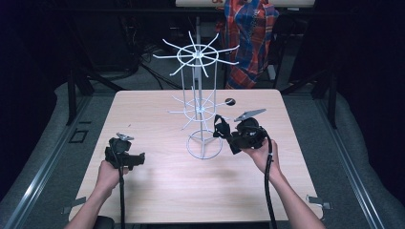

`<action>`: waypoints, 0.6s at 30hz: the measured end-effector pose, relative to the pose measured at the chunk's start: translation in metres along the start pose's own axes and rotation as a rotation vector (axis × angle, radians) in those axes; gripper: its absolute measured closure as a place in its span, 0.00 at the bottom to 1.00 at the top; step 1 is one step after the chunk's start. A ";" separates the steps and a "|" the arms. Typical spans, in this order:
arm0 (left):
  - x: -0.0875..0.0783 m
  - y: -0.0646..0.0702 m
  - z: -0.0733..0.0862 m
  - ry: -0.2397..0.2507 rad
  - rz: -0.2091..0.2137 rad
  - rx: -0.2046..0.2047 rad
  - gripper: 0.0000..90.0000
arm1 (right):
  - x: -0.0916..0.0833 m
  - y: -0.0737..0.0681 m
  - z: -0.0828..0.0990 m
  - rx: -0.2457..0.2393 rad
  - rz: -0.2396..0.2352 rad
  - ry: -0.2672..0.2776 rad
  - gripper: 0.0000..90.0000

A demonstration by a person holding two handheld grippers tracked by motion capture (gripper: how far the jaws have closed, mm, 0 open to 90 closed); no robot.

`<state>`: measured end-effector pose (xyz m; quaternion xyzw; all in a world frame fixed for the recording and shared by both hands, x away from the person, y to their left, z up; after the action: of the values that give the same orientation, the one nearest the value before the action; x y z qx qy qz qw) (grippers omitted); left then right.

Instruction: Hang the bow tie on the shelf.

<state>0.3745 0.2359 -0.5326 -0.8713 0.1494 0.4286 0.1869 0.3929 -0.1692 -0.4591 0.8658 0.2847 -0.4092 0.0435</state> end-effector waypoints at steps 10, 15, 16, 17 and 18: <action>0.000 0.000 0.000 0.002 0.000 -0.001 0.17 | -0.006 0.002 0.002 -0.001 0.003 0.004 0.69; 0.000 0.000 0.000 0.000 0.002 0.000 0.17 | -0.012 0.005 0.004 0.000 0.008 0.006 0.68; 0.000 0.000 0.000 0.003 -0.001 -0.002 0.17 | -0.013 0.005 0.004 0.004 0.010 0.014 0.67; 0.000 0.000 0.000 0.003 -0.002 -0.002 0.17 | -0.014 0.007 0.005 -0.001 0.012 0.008 0.67; -0.001 0.000 0.000 0.003 -0.001 -0.002 0.17 | -0.016 0.007 0.005 0.003 0.010 0.004 0.66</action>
<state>0.3741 0.2356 -0.5322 -0.8722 0.1487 0.4273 0.1861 0.3851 -0.1841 -0.4519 0.8680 0.2800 -0.4077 0.0437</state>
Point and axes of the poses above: each handheld gripper's, and its own axes: x roughly forward along the jaws, z roughly out of its underside, y roughly to its right, the point moved 1 cm from there along x, roughly forward along the jaws, and after that the axes turned 10 degrees about x, right-handed, at the moved point
